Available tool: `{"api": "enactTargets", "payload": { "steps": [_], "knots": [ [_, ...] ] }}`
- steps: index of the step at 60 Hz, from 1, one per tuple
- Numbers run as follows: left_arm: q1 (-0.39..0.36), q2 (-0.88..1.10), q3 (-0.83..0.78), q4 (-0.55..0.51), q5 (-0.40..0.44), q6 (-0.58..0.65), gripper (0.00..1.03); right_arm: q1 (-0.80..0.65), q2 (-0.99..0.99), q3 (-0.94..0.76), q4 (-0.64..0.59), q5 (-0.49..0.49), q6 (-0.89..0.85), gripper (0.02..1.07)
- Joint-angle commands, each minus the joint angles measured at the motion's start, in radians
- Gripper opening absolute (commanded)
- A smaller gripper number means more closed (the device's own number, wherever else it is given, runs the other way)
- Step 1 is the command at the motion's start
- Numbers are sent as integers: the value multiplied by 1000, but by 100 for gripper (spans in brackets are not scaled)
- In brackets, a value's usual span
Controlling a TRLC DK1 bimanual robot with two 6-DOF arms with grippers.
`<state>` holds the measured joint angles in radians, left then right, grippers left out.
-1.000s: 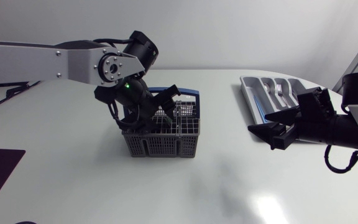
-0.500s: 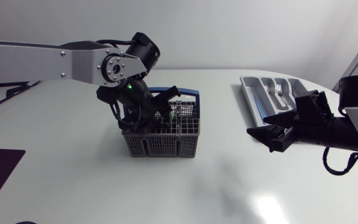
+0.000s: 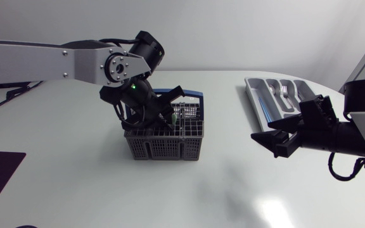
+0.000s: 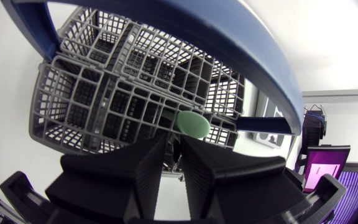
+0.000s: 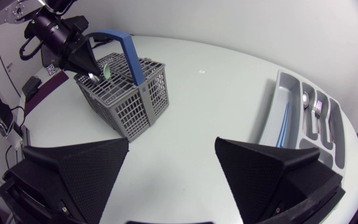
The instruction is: Unload the cutlery basket into the drawer organizer.
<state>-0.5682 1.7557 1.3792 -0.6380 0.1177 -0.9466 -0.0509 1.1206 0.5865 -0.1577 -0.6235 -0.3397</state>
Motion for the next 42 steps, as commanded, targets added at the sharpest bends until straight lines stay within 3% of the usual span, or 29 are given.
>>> {"api": "enactTargets", "payload": {
  "steps": [1,17,42],
  "knots": [
    [-7,28,24,-8,-9,-14,16,11,10,-25,-2,4,19,102],
    [5,30,7,18,-9,0,6,14,11,-28,-2,4,15,102],
    [11,1,-11,20,-3,9,6,19,13,-37,1,16,8,102]
  ]
}}
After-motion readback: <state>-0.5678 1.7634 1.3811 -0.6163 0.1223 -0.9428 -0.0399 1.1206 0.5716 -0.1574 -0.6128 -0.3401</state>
